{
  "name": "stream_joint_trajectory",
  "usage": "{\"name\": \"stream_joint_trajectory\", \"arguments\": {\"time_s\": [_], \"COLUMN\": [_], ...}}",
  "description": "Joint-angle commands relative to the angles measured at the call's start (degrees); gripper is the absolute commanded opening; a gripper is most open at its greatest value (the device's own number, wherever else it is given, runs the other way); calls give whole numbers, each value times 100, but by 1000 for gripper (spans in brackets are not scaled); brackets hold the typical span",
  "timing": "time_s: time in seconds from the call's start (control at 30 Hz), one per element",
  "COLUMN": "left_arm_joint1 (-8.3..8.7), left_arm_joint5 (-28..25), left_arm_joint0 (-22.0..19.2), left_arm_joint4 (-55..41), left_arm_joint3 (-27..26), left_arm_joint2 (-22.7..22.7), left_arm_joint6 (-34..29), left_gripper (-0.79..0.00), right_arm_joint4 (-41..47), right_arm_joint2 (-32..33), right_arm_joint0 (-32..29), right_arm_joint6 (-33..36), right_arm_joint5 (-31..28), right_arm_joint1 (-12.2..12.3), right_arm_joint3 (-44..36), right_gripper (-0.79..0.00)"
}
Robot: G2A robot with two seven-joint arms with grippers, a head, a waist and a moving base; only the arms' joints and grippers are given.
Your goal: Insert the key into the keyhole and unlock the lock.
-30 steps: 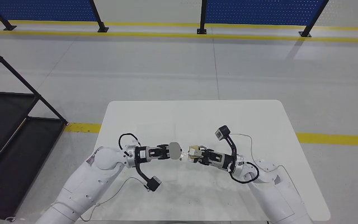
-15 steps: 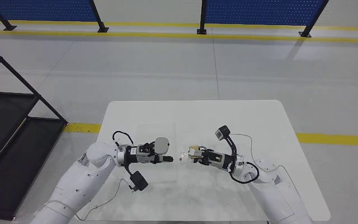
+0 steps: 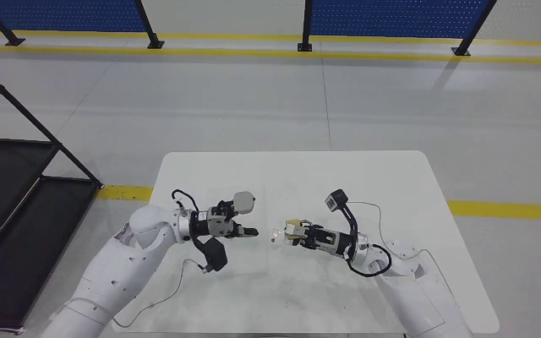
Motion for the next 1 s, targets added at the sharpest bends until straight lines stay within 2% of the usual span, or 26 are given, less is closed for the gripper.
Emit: {"name": "stream_joint_trajectory", "arguments": {"time_s": [0.0, 0.1, 0.17, 0.23, 0.3, 0.4, 0.5, 0.63, 0.67, 0.73, 0.97], "left_arm_joint1": [14, 14, 0, -20, -40, -55, -42, 31, 66, 127, 137], "left_arm_joint5": [-903, -2277, -3338, -3873, -4312, -4491, -4491, -4491, -4491, -4491, -4491], "left_arm_joint0": [-73, -187, -302, -407, -505, -521, -548, -681, -730, -858, -876], "left_arm_joint4": [-285, -1140, -1867, -2406, -2845, -3364, -4128, -5853, -6622, -7456, -7643], "left_arm_joint3": [-3, 119, 273, 360, 301, 414, 609, 819, 839, 897, 912], "left_arm_joint2": [-54, -136, -199, -267, -243, -146, 188, 730, 932, 1080, 1097], "left_arm_joint6": [-169, -511, -1076, -1590, -1841, -2203, -2729, -3493, -3723, -4058, -4080], "left_gripper": [0, 0, 0, 0, 0, 0, 0, 0, 0, 0, 0], "right_arm_joint4": [0, 0, 0, 0, 0, 0, 0, 0, 0, 0, 0], "right_arm_joint2": [0, 0, 0, 0, 0, 0, 0, 0, 0, 0, 0], "right_arm_joint0": [0, 0, 0, 0, 0, 0, 0, 0, 0, 0, 0], "right_arm_joint6": [0, 0, 0, 0, 0, 0, 0, 0, 0, 0, 0], "right_arm_joint5": [0, 0, 0, 0, 0, 0, 0, 0, 0, 0, 0], "right_arm_joint1": [0, 0, 0, 0, 0, 0, 0, 0, 0, 0, 0], "right_arm_joint3": [0, 0, 0, 0, 0, 0, 0, 0, 0, 0, 0], "right_gripper": [-785, -785, -785, -785, -785, -785, -785, -785, -785, -785, -785]}}
